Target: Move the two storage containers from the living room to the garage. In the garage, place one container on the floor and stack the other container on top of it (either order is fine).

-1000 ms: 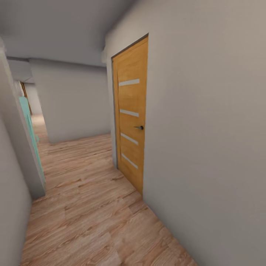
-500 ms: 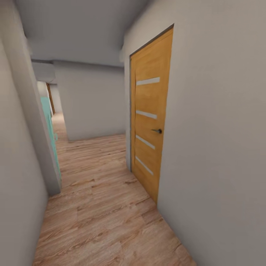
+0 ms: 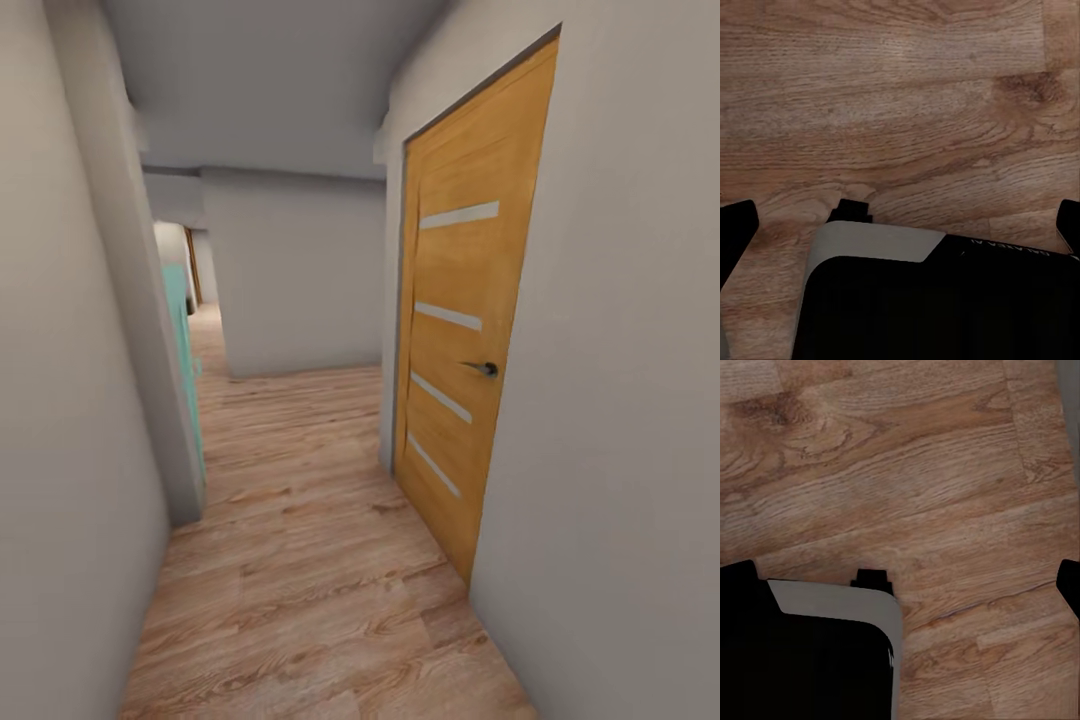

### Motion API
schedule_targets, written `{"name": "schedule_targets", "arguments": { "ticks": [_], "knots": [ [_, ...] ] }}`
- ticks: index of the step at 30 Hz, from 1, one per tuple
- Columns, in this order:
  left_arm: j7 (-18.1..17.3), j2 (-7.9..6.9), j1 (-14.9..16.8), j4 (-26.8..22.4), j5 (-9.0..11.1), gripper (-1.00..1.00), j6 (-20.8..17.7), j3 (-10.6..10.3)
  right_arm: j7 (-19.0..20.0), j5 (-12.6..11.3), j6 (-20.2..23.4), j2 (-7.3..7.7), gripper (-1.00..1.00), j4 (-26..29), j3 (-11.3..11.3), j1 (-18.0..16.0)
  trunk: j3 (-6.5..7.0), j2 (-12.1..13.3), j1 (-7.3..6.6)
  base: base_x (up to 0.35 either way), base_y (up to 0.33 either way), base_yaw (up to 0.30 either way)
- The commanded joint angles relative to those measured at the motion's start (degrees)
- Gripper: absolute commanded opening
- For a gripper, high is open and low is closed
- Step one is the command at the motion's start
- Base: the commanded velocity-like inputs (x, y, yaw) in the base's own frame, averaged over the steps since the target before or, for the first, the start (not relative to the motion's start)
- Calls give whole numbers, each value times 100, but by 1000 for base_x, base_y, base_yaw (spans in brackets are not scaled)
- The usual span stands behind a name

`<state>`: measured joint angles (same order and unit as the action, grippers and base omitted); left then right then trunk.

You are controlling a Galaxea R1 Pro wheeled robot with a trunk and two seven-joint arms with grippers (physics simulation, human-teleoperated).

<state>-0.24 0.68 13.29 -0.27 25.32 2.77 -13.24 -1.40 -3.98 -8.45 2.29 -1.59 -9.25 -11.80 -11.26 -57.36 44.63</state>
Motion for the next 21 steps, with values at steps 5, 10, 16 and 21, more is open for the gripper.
{"name": "schedule_targets", "arguments": {
  "ticks": [5, 10, 16, 21],
  "knots": [
    [0, 2, 7, 15, 52, 100, 21, -49, -9, -34, -24, -7, 100, -17, -48, -7, -8, -5, 4, 319, 0, 79],
    [5, 2, 7, 16, 52, 100, 21, -49, -9, -28, -13, -2, 100, -17, -57, -7, -8, -5, 4, 319, 0, 13],
    [6, 2, 7, 17, 52, 100, 21, -47, -9, -24, -4, -1, 100, -17, -65, -7, -8, -5, 4, 319, 0, 1],
    [6, 2, 7, 18, 52, 100, 21, -54, -9, -37, -6, -1, 100, -17, -55, -7, -8, -5, 4, 319, 0, 0]
  ]
}}
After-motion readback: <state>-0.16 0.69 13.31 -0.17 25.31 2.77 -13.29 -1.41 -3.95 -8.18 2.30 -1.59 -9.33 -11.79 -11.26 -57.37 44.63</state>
